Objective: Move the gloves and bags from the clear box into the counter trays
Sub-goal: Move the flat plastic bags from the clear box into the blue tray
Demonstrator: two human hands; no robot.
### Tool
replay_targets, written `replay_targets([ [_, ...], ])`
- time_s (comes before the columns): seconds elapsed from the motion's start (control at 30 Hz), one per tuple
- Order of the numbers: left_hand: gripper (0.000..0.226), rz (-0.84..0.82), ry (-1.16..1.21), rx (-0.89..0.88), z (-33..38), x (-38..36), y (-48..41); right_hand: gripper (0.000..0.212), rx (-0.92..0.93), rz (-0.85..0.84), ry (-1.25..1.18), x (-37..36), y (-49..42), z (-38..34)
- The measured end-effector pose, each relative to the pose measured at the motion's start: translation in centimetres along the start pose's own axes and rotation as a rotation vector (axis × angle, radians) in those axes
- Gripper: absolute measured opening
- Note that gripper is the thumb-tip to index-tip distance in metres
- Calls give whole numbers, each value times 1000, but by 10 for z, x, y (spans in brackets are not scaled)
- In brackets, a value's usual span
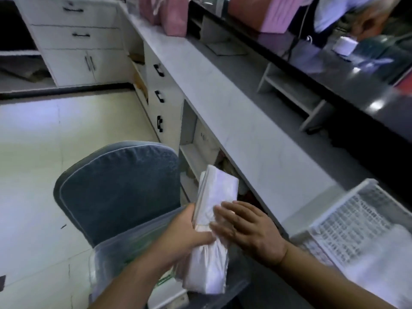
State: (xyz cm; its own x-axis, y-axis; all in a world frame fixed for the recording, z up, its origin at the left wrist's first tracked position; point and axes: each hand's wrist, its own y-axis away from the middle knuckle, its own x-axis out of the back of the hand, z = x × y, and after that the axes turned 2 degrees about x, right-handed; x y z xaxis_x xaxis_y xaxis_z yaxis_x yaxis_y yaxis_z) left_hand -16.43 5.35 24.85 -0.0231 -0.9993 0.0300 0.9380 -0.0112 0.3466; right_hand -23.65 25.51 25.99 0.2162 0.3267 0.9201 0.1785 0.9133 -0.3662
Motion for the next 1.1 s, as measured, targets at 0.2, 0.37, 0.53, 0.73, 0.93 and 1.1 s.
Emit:
replay_targets([
  [0.2, 36, 24, -780, -275, 52, -63, -20, 35, -261, 99, 190, 71, 51, 13],
  [0.37, 34, -70, -1148, -496, 83, -148, -9, 90, -509, -366, 339, 133, 91, 25],
  [0.53, 22, -122, -1274, -694, 101, -237, 6, 35, -582, -420, 281, 189, 168, 24],
  [0.73, 41, -151, -1294, -828, 117, -349, 24, 37, -824, -321, 242, 256, 300, 14],
  [0.93, 26, -253, -1448, -900, 117, -458, 31, 35, -1058, -353, 154, 301, 422, 1],
  [1.1, 30, -326, -1459, -1122, 118, -529, 49, 43, -1144, -385, 94, 313, 472, -12],
])
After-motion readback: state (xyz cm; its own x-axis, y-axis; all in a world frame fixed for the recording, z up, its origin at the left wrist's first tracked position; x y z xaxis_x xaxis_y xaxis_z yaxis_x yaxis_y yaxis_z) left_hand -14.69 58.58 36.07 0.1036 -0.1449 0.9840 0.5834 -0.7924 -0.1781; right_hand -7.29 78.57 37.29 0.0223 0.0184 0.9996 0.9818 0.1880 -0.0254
